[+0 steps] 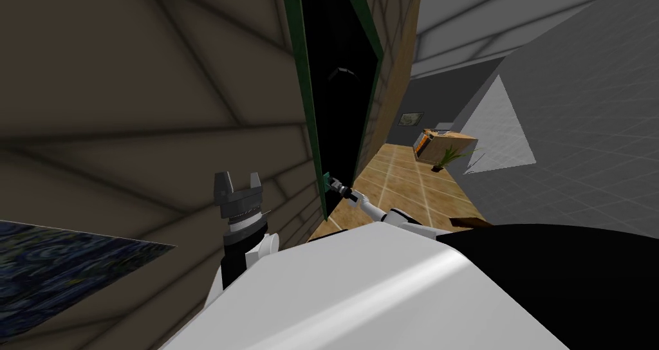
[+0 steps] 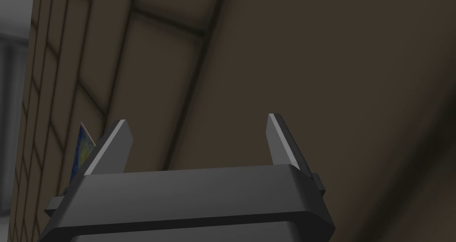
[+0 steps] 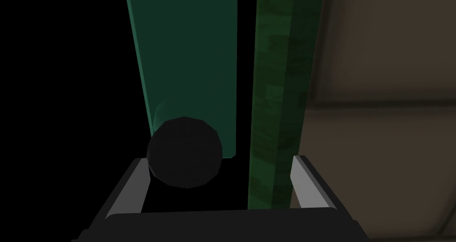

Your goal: Pull the door open

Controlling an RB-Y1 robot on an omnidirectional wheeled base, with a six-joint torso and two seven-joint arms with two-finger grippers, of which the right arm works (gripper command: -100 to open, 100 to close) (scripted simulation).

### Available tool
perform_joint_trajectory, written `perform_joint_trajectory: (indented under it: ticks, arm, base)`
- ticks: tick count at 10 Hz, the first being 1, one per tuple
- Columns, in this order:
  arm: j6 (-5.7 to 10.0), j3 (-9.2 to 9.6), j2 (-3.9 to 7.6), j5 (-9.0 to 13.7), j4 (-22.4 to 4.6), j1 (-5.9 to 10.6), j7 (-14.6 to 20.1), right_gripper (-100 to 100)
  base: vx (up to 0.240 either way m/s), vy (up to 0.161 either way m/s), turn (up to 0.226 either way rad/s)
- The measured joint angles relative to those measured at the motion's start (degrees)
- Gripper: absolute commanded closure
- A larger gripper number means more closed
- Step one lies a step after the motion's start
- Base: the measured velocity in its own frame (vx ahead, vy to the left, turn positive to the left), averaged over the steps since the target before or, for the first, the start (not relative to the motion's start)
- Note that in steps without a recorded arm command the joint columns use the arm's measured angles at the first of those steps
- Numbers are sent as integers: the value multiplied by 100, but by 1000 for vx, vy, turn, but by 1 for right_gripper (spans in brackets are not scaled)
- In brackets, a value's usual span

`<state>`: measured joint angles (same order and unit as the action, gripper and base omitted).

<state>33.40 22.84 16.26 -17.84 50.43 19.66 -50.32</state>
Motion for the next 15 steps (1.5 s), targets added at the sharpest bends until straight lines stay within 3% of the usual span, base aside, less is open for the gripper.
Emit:
perform_joint_trajectory:
  ticks: [1, 2, 8, 15]
  arm:
    - [75, -36, 15, 23, -166, 90, 29, -100]
    - [96, -43, 13, 26, -191, 107, 31, 100]
    - [69, -71, 40, 33, -157, 118, 29, 100]
    - [13, -177, 79, 396, -148, 116, 667, 100]
  base:
    - [13, 9, 2]
    - [3, -4, -21]
    - [-2, -10, 17]
    - [-42, -41, 88]
